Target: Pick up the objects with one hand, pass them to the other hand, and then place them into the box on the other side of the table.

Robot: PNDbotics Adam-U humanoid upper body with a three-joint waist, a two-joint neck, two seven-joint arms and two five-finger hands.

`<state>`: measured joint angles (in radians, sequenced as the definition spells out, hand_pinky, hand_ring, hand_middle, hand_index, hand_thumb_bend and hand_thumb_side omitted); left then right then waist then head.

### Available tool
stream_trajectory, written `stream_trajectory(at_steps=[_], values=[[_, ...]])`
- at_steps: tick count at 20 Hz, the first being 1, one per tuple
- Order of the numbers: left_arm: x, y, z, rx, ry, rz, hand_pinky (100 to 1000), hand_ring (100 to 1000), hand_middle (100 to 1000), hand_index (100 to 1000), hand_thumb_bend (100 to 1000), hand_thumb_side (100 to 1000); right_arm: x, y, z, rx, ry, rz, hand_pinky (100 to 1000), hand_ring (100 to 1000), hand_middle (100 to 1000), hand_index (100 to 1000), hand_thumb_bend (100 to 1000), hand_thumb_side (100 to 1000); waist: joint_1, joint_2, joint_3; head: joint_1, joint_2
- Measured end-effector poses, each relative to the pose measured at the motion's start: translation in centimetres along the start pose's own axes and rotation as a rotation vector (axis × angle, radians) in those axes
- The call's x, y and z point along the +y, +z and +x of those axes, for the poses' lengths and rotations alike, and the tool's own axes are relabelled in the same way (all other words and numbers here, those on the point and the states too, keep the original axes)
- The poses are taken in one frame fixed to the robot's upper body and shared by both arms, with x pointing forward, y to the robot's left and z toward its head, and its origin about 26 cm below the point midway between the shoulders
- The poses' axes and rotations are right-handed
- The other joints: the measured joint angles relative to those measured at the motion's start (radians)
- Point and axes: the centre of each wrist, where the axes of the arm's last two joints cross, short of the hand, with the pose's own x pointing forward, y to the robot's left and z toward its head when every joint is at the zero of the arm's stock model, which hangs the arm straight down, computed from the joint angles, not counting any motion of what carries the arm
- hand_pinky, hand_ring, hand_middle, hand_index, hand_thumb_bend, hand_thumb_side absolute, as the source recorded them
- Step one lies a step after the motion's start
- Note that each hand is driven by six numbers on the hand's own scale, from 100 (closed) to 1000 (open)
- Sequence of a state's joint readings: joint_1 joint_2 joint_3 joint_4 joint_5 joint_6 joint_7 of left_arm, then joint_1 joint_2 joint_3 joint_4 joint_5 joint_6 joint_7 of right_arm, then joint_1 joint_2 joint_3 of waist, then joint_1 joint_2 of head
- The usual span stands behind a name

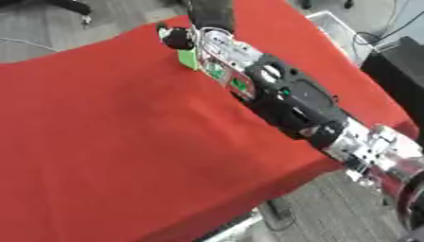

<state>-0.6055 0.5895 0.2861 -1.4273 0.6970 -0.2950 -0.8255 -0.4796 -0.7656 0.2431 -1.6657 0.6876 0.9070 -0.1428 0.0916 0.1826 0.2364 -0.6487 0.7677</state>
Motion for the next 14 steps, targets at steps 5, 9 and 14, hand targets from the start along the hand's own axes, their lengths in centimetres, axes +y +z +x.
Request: stream_trajectory(at_steps=[5, 9, 14], values=[[-1.0, -1.6, 0.5, -0.066, 0.019, -0.039, 778, 672, 690, 897, 653, 650, 0.7, -2.7, -3.1, 0.142, -0.026, -0.005, 100, 692, 742, 850, 389, 650, -0.013, 0.028, 0.069, -0.076, -0.021], [-1.3, -2.1, 0.8, -0.085, 0.022, -0.058, 778, 671, 689, 896, 650, 654, 1.7, -4.0, -4.7, 0.195, -0.04, 0.025, 100, 695, 745, 852, 387, 652, -0.014, 0.039, 0.079, -0.105, -0.024], [-1.3, -2.3, 1.0, -0.089, 0.02, -0.068, 778, 671, 689, 897, 646, 656, 2.7, -4.5, -5.9, 0.221, -0.069, 0.056, 100, 695, 746, 853, 384, 654, -0.018, 0.042, 0.079, -0.115, -0.024]])
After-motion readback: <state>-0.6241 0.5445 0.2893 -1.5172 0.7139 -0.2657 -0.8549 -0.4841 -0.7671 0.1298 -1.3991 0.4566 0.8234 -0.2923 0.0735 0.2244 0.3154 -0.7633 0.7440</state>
